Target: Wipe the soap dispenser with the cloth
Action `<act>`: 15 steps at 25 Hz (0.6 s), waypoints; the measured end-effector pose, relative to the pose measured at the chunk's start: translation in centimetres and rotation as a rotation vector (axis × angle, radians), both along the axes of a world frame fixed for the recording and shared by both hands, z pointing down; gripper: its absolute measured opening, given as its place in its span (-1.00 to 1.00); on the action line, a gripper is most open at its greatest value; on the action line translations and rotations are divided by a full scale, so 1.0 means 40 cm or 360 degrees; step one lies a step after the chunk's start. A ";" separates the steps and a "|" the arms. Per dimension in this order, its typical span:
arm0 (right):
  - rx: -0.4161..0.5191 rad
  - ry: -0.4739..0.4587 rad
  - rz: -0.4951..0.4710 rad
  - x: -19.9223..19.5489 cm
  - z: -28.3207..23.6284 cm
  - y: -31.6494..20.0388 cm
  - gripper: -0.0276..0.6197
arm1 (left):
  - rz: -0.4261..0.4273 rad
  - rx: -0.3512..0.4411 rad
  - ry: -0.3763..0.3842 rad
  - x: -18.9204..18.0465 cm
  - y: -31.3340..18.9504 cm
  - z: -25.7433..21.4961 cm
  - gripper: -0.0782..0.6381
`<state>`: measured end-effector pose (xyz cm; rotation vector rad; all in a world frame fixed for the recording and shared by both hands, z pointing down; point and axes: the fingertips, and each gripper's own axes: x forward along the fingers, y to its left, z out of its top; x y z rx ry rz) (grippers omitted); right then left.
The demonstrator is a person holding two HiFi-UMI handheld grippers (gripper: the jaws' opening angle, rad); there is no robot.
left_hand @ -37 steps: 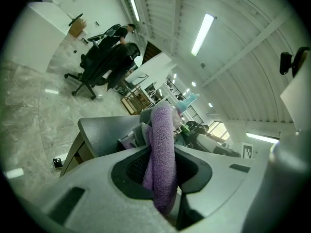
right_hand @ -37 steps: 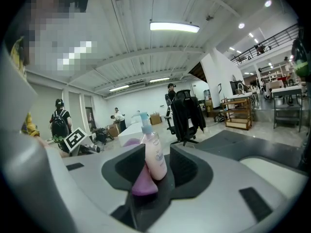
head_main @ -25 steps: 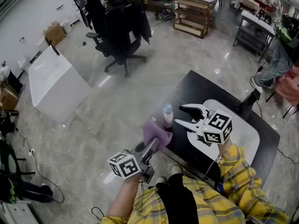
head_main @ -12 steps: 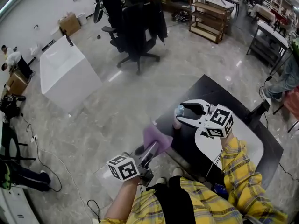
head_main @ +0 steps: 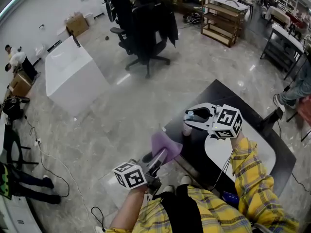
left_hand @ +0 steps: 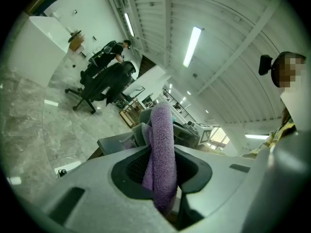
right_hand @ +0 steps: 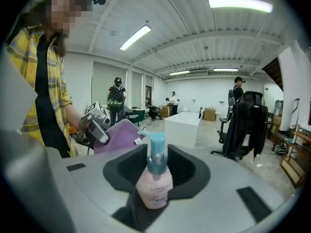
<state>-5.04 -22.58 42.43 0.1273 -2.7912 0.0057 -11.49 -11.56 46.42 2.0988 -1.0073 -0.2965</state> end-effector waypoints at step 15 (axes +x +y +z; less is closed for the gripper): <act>-0.0024 -0.0083 0.0539 0.004 0.004 -0.028 -0.56 | 0.0020 -0.0011 0.0021 0.024 -0.030 0.007 -0.57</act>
